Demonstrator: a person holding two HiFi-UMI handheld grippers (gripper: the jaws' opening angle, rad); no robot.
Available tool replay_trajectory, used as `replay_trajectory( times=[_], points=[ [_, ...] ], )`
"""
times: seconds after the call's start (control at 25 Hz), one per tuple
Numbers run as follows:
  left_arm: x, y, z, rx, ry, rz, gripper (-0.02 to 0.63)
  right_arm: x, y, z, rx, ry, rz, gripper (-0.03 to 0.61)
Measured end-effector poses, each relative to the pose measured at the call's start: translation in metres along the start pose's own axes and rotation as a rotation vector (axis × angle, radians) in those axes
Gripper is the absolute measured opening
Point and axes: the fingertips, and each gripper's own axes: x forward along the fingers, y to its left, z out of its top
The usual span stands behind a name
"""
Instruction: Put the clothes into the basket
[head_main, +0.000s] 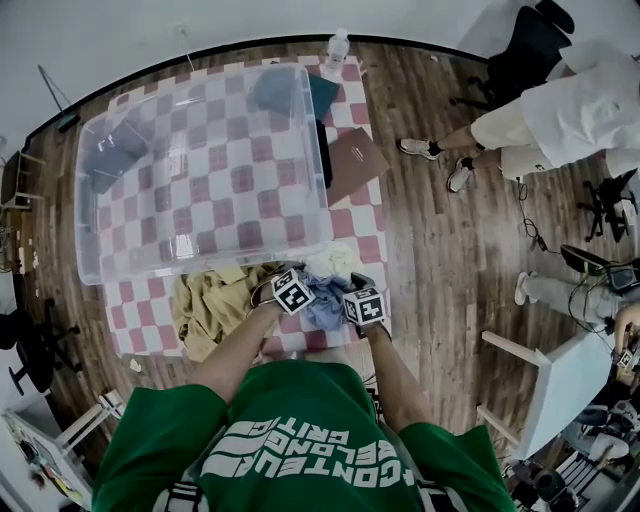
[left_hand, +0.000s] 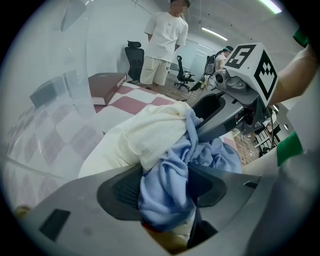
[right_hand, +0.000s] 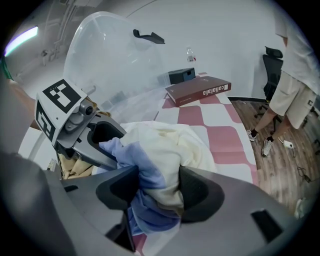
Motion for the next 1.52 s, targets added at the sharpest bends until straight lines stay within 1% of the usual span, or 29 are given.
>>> replay_trajectory(
  times=[0.16, 0.28, 0.4, 0.64, 0.88, 1.16, 1.32, 1.52],
  points=[
    [0.001, -0.002, 0.0, 0.0, 0.006, -0.003, 0.193, 0.001, 0.004, 0.0, 0.024, 0.003, 0.007, 0.207],
    [0.0, -0.006, 0.0, -0.009, 0.002, -0.008, 0.144, 0.0, 0.007, -0.001, 0.024, -0.008, 0.011, 0.173],
    [-0.002, -0.009, 0.001, -0.002, -0.001, -0.01, 0.115, -0.005, 0.01, -0.001, 0.017, -0.019, 0.023, 0.15],
    [-0.012, -0.015, 0.005, -0.004, -0.035, -0.015, 0.107, -0.019, 0.018, 0.003, -0.005, -0.053, 0.02, 0.141],
    [-0.03, -0.021, 0.018, -0.019, -0.106, -0.021, 0.106, -0.043, 0.024, 0.015, -0.042, -0.12, -0.004, 0.141],
    [-0.053, -0.028, 0.035, 0.014, -0.185, -0.004, 0.106, -0.074, 0.033, 0.028, -0.066, -0.21, -0.055, 0.141],
    [-0.072, -0.037, 0.056, 0.041, -0.235, -0.007, 0.104, -0.1, 0.034, 0.039, -0.063, -0.278, -0.096, 0.141],
    [-0.096, -0.046, 0.082, 0.092, -0.307, -0.002, 0.103, -0.133, 0.037, 0.055, -0.078, -0.357, -0.149, 0.14]
  ],
)
